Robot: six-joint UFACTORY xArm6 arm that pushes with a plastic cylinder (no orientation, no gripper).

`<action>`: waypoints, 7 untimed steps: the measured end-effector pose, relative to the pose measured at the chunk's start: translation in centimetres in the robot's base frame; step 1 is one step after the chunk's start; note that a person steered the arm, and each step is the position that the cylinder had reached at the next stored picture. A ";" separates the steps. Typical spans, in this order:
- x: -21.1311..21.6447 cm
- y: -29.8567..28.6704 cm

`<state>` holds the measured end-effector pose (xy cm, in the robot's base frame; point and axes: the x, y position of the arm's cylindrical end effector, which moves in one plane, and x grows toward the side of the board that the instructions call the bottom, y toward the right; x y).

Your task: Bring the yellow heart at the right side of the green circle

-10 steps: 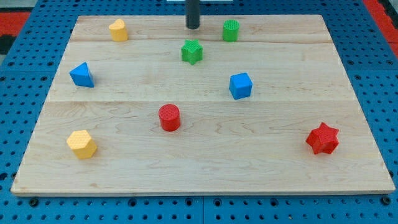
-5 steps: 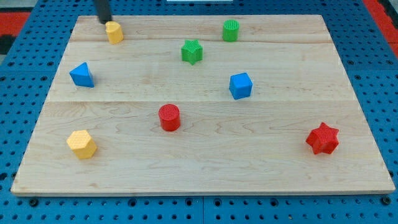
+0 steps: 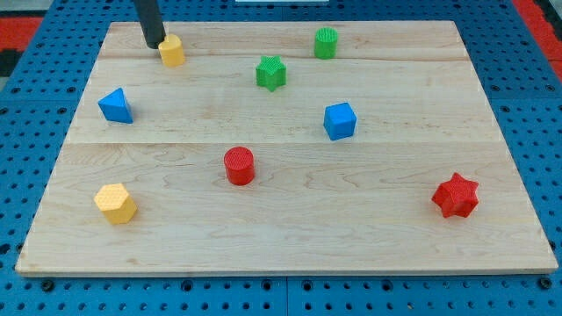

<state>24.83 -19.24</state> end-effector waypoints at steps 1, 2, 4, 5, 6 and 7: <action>0.0 -0.3; 0.8 -0.1; 4.8 5.7; 2.9 10.0; 2.3 4.4; 2.5 0.0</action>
<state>27.35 -19.20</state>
